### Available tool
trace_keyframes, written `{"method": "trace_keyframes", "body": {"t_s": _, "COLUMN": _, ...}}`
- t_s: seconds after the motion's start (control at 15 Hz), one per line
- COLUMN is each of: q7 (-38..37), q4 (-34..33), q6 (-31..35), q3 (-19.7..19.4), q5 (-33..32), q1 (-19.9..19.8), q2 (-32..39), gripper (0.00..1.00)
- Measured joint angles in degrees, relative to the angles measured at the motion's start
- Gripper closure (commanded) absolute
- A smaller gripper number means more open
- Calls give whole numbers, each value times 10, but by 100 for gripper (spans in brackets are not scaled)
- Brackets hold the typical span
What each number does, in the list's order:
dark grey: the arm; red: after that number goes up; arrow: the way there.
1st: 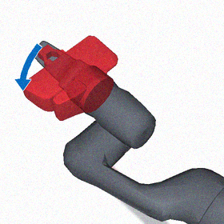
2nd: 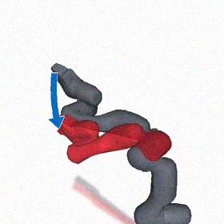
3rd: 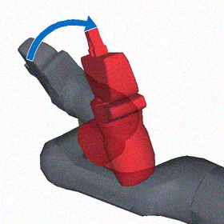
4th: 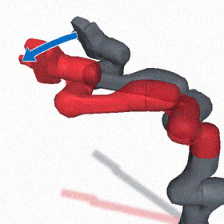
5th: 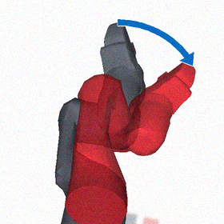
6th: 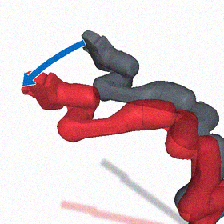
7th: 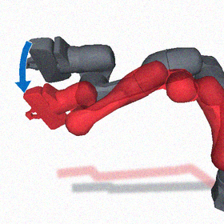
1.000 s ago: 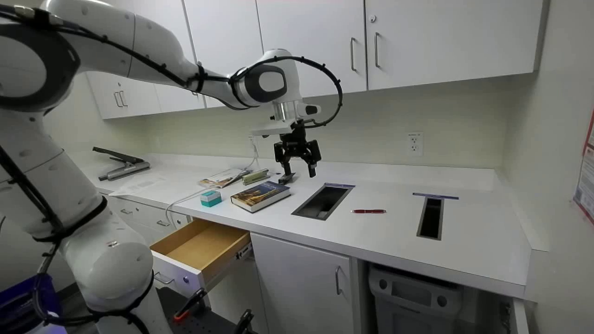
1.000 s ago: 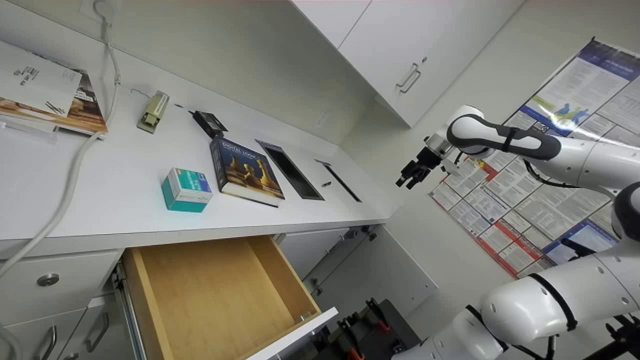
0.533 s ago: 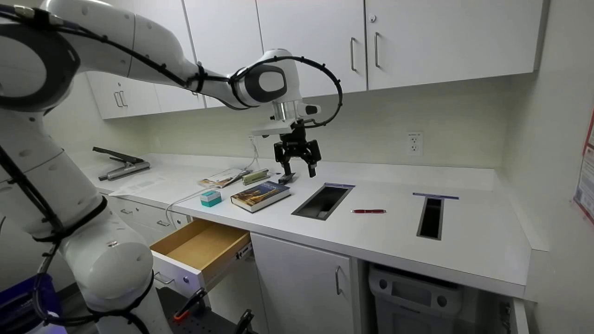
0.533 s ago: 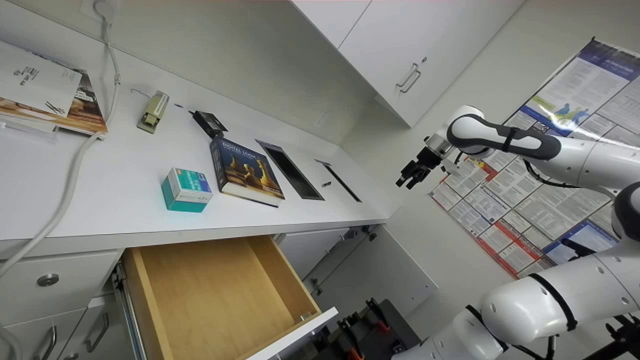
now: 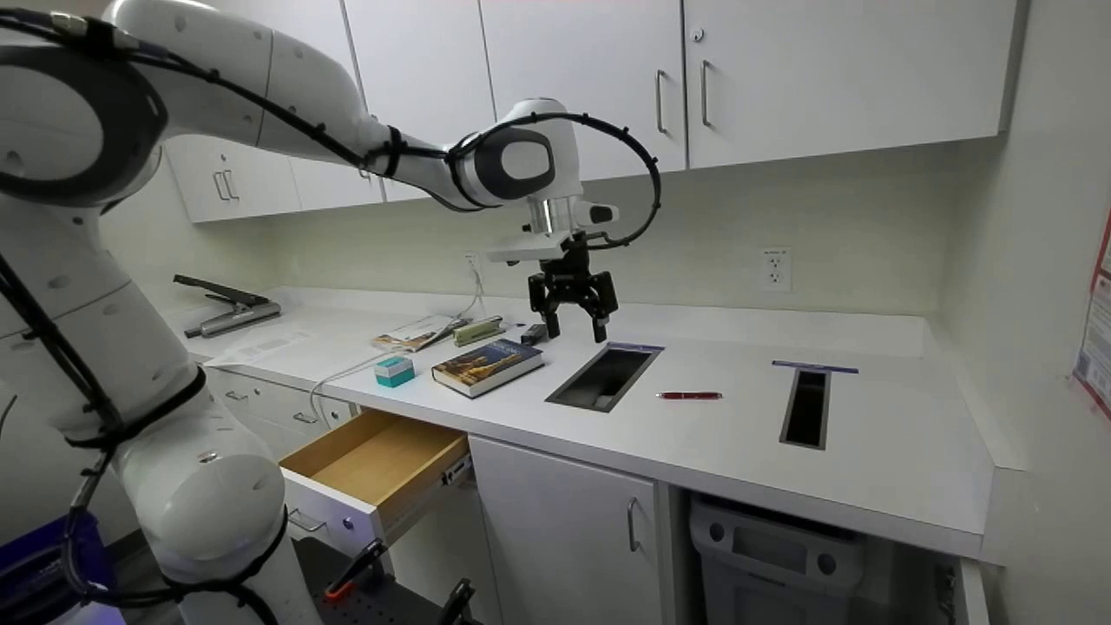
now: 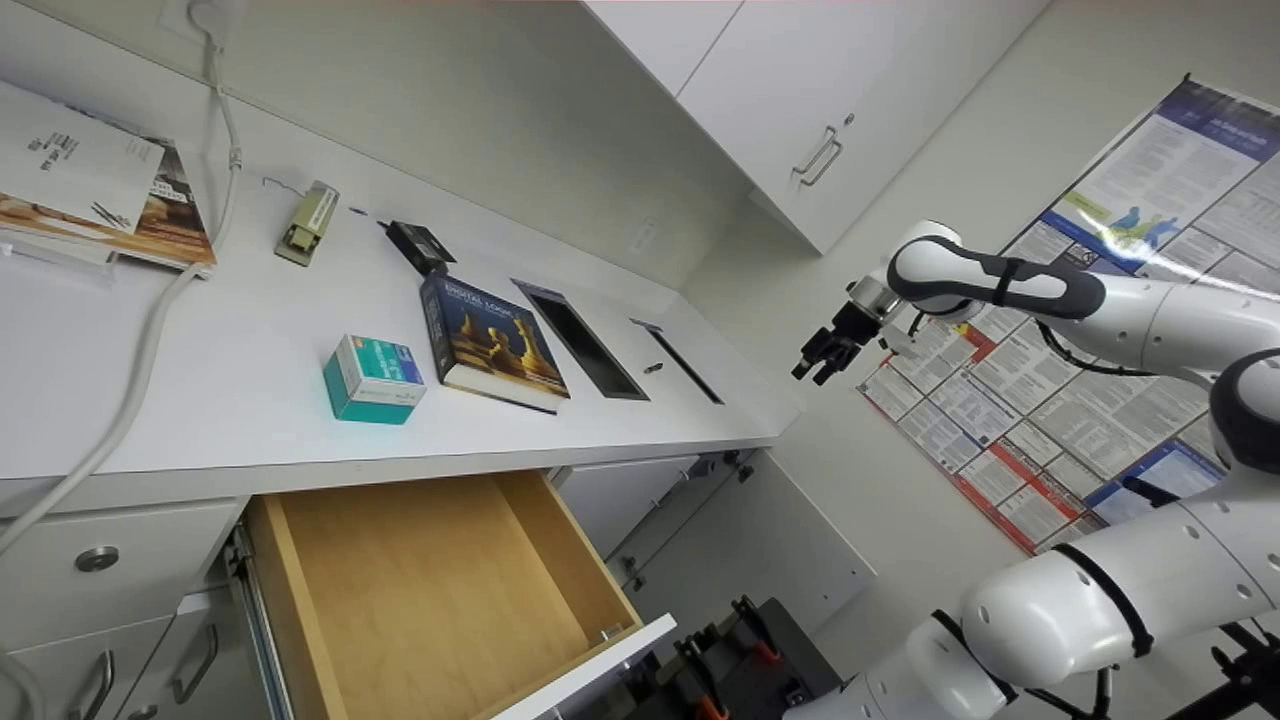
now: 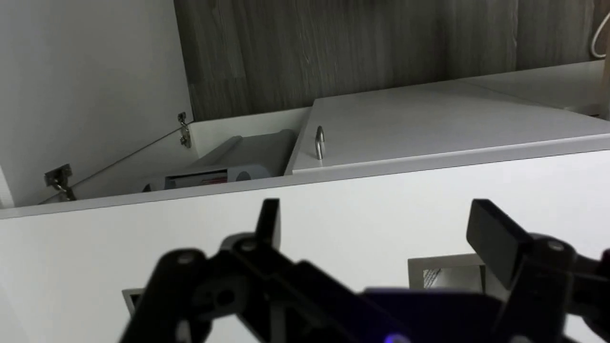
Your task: Close the far right bottom cupboard door
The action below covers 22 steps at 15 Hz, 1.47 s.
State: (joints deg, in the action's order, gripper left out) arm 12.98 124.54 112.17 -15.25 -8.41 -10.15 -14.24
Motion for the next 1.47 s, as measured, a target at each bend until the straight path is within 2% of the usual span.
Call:
{"method": "trace_keyframes", "body": {"t_s": 0.2, "q7": 42, "q4": -16, "q6": 30, "q3": -32, "q5": -5, "q1": -23, "q2": 44, "gripper": 0}}
{"method": "trace_keyframes", "body": {"t_s": 0.4, "q7": 72, "q4": -26, "q6": 89, "q3": -61, "q5": -28, "q1": -54, "q2": 99, "gripper": 0}}
{"method": "trace_keyframes", "body": {"t_s": 0.73, "q7": 65, "q4": -34, "q6": 173, "q3": -90, "q5": -110, "q1": -108, "q2": 193, "gripper": 0}}
{"method": "trace_keyframes", "body": {"t_s": 0.87, "q7": 53, "q4": -40, "q6": 183, "q3": -94, "q5": -133, "q1": -119, "q2": 217, "gripper": 0}}
{"method": "trace_keyframes", "body": {"t_s": 1.27, "q7": 46, "q4": -54, "q6": 186, "q3": -93, "q5": -137, "q1": -121, "q2": 233, "gripper": 0}}
{"method": "trace_keyframes", "body": {"t_s": 1.47, "q7": 49, "q4": -66, "q6": 216, "q3": -98, "q5": -152, "q1": -138, "q2": 265, "gripper": 0}}
